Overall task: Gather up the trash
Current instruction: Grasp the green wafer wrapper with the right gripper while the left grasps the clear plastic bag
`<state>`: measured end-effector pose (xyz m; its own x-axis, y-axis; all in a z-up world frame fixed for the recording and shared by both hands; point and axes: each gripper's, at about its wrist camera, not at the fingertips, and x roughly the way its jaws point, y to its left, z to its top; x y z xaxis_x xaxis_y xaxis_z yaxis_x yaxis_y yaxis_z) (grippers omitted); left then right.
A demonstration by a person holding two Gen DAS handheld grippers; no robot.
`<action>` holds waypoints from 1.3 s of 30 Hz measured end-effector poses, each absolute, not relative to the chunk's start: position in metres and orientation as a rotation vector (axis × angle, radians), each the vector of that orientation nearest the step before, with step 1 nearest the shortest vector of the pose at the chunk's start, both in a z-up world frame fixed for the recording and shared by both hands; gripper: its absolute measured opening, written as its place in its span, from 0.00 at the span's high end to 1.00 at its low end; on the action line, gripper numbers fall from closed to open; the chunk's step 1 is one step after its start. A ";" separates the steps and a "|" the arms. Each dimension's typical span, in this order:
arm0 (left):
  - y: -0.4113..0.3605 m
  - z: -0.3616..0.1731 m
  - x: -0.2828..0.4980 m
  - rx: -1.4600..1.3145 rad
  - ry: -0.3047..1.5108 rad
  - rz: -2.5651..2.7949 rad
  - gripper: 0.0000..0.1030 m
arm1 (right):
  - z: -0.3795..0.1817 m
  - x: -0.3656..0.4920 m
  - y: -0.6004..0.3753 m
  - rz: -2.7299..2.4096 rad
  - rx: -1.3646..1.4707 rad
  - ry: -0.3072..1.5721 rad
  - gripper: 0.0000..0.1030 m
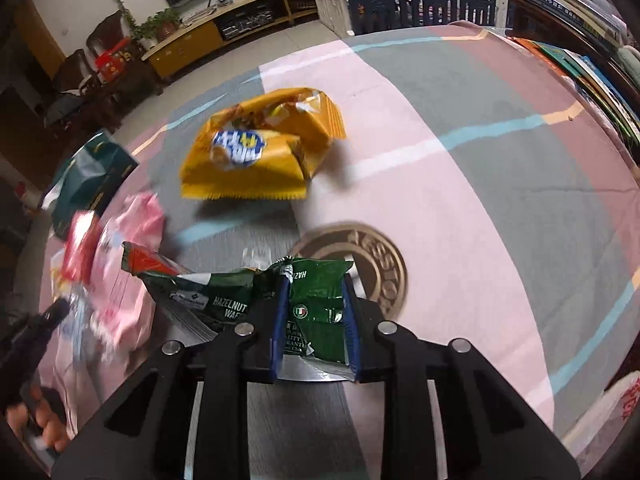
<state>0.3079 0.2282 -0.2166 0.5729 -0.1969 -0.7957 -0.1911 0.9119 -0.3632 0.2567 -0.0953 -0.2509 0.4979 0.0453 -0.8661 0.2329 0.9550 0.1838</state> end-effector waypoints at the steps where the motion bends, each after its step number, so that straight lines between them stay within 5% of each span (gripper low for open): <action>1: 0.228 -0.214 0.301 -0.464 0.966 -0.023 0.97 | -0.249 0.246 -0.095 -0.105 0.278 1.051 0.75; 7: 0.215 -0.184 0.265 -0.491 0.895 -0.240 0.97 | -0.241 0.190 -0.085 -0.107 0.044 1.031 0.71; 12: 0.158 -0.184 0.232 -0.216 0.951 -0.419 0.96 | -0.232 0.175 -0.093 -0.156 0.062 0.972 0.36; 15: 0.143 -0.195 0.229 -0.149 1.009 -0.427 0.95 | -0.228 0.169 -0.097 -0.132 0.102 0.953 0.27; 17: 0.147 -0.204 0.234 -0.168 1.041 -0.386 0.84 | -0.231 0.169 -0.095 -0.132 0.079 0.967 0.27; 19: 0.154 -0.207 0.237 -0.210 1.051 -0.337 0.56 | -0.233 0.169 -0.092 -0.140 0.066 0.972 0.27; 25: 0.151 -0.216 0.240 -0.222 1.073 -0.332 0.38 | -0.242 0.167 -0.089 -0.124 0.086 0.986 0.24; 29: 0.127 -0.230 0.244 -0.123 1.110 -0.321 0.39 | -0.246 0.168 -0.082 -0.112 0.045 0.991 0.22; 32: 0.111 -0.235 0.245 -0.041 1.115 -0.319 0.64 | -0.254 0.171 -0.078 -0.114 0.025 0.999 0.22; 34: 0.107 -0.234 0.244 -0.023 1.107 -0.344 0.80 | -0.259 0.172 -0.073 -0.127 -0.022 0.999 0.33; 35: 0.106 -0.233 0.243 -0.019 1.099 -0.348 0.81 | -0.261 0.172 -0.070 -0.118 -0.049 1.010 0.61; 36: 0.107 -0.232 0.243 -0.020 1.093 -0.350 0.83 | -0.264 0.172 -0.068 -0.105 -0.060 1.029 0.79; 39: 0.111 -0.232 0.243 -0.022 1.092 -0.342 0.87 | -0.264 0.169 -0.068 -0.075 -0.040 1.031 0.90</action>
